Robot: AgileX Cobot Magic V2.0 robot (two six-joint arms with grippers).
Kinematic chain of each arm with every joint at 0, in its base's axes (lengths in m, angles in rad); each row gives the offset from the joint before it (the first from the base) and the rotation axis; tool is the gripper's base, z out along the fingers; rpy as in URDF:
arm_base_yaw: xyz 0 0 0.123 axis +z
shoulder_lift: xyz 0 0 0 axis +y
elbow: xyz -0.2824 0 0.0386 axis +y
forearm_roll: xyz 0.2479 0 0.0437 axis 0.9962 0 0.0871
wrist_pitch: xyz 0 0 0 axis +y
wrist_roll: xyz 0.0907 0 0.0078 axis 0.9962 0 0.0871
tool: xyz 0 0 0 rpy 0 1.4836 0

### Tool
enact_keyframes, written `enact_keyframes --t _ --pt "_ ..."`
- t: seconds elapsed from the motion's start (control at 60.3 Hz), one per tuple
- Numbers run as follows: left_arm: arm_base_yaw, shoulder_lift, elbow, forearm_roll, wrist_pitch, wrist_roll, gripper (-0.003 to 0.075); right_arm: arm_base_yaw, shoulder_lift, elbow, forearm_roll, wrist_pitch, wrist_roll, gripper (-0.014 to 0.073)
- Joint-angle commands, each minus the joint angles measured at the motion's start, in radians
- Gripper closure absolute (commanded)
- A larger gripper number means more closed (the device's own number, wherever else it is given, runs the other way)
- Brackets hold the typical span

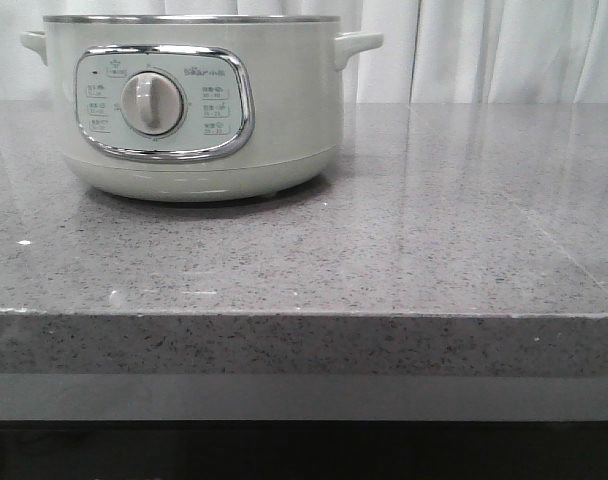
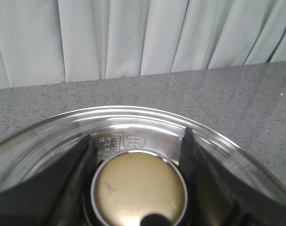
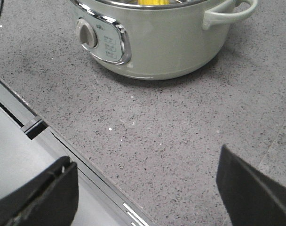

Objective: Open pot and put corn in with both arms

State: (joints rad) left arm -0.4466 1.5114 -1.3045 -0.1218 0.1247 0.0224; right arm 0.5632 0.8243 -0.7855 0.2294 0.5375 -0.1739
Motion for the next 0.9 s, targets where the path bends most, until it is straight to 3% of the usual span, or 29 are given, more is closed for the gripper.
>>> enact_keyframes --t 0.0,0.878 --pt "0.000 -0.009 -0.081 -0.004 -0.158 -0.006 0.0573 -0.001 -0.009 -0.025 0.001 -0.063 -0.011 -0.0020" --pt "-0.029 0.067 -0.103 0.040 -0.213 0.002 0.0573 -0.001 -0.009 -0.025 0.001 -0.063 -0.011 -0.0020"
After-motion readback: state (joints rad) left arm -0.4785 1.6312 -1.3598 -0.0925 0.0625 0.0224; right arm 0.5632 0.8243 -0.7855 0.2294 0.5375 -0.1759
